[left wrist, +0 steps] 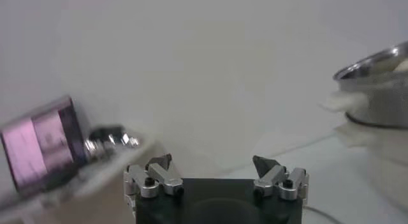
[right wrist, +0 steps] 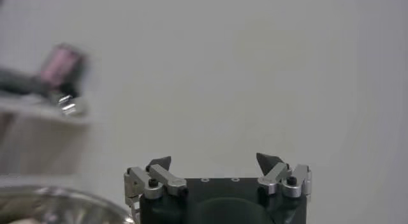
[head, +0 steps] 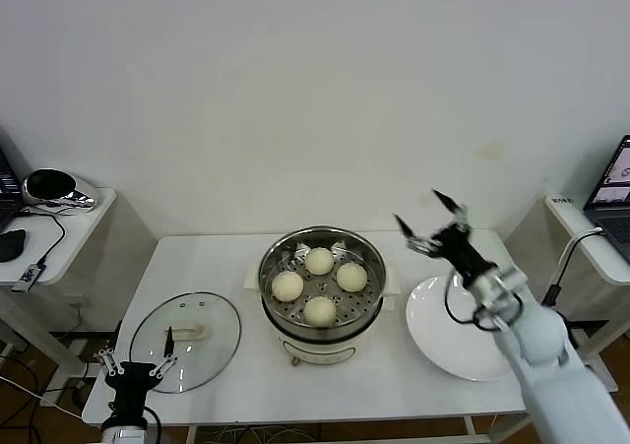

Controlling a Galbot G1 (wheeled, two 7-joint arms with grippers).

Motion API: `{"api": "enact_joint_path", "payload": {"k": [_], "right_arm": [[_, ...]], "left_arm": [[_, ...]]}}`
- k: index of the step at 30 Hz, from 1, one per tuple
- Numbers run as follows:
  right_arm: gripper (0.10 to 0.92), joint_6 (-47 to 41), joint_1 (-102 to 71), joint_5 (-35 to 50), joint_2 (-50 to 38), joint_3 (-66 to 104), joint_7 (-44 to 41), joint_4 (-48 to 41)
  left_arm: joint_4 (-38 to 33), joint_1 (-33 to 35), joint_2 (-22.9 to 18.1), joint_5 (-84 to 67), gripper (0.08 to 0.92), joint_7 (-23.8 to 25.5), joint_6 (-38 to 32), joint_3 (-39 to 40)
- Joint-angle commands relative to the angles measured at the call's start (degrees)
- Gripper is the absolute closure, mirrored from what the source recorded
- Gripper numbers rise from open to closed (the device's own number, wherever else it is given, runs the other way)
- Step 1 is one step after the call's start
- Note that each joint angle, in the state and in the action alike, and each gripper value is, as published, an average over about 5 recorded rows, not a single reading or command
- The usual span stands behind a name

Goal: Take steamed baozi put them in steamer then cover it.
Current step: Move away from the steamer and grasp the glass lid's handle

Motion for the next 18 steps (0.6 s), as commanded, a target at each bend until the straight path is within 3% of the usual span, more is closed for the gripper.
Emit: {"api": "enact_joint_path", "payload": {"k": [1, 7, 18], "right_arm": [[0.203, 4.98, -21.9, -5.62, 16.3, 26.2, 5.11, 4.57], [0.203, 1.34, -24.82, -5.19, 18.1, 30.58, 9.41, 7.26], [0.203, -0.1, -26.73, -5.17, 19.95, 33.13, 10.55, 7.8]], "left_arm": [[11.57, -1.72, 6.4, 40.95, 0.177, -1.91, -5.36, -6.53], [17.08, -5.67, 9.57, 50.81, 0.177, -0.63, -4.14, -3.26], [23.92, -15.23, 11.46, 53.51, 0.177, 2.26, -2.5, 2.87]]}}
